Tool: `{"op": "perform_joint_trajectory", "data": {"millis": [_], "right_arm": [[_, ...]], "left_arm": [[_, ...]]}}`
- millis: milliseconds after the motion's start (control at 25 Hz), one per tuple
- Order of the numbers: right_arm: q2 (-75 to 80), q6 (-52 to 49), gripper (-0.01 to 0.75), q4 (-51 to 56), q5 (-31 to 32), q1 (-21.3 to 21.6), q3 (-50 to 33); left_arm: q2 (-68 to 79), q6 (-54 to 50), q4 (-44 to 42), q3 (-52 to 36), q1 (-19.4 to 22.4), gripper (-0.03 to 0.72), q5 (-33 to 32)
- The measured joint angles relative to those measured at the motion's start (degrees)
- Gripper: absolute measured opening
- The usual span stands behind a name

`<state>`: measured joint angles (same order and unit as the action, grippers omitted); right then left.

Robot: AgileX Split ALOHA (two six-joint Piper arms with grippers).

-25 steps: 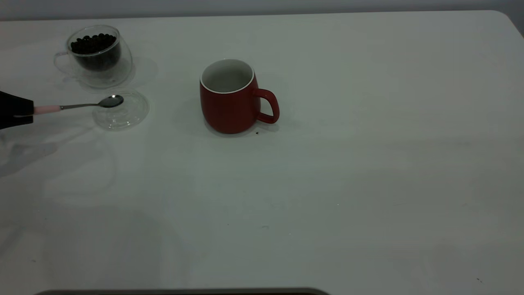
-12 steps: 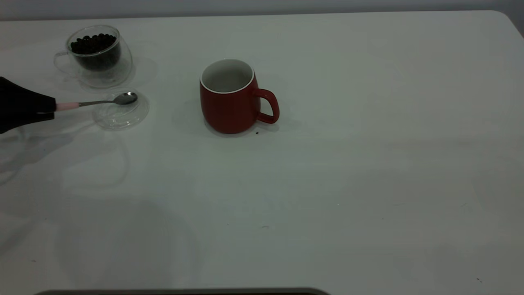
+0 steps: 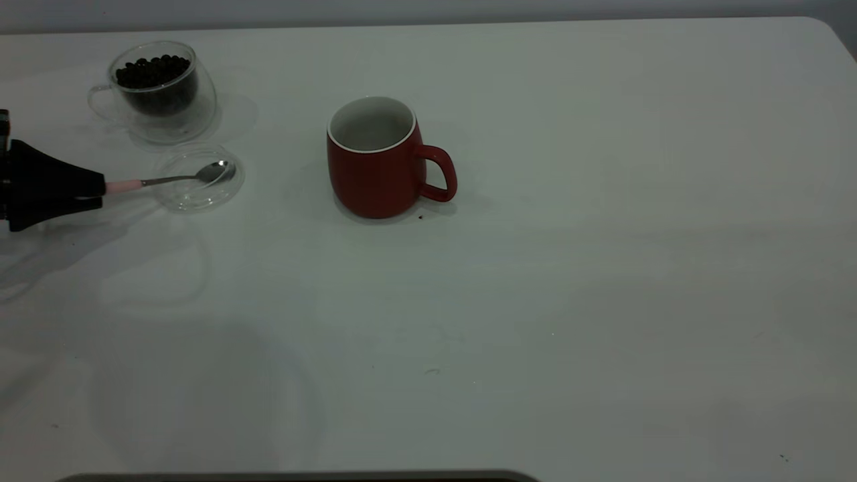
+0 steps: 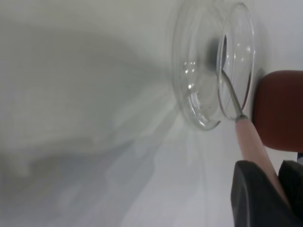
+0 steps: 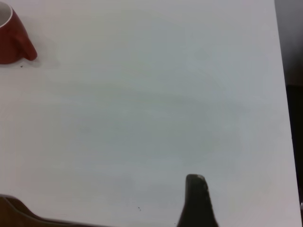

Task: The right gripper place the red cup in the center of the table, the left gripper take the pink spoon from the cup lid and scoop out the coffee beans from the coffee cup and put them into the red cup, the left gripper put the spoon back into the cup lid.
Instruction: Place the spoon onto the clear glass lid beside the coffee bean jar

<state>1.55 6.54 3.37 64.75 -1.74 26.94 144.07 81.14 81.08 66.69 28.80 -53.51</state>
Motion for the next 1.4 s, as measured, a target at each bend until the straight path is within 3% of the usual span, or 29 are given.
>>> {"op": "perform_joint_trajectory", "data": {"millis": [240, 560, 920, 1400], "right_arm": [[0.00, 0.00, 0.591, 0.00, 0.00, 0.00, 0.00], [0.00, 0.00, 0.591, 0.00, 0.00, 0.00, 0.00], [0.00, 0.00, 0.591, 0.00, 0.00, 0.00, 0.00], [0.00, 0.00, 0.591, 0.00, 0.00, 0.00, 0.00]], "left_arm": [[0.00, 2.41, 3.52, 0.00, -2.47, 0.123, 1.07], [0.00, 2.68, 4.11, 0.00, -2.64, 0.142, 1.69], [0.00, 2.68, 4.11, 0.00, -2.64, 0.348, 2.65], [0.00, 2.74, 4.79, 0.07, -2.58, 0.494, 4.46]]}}
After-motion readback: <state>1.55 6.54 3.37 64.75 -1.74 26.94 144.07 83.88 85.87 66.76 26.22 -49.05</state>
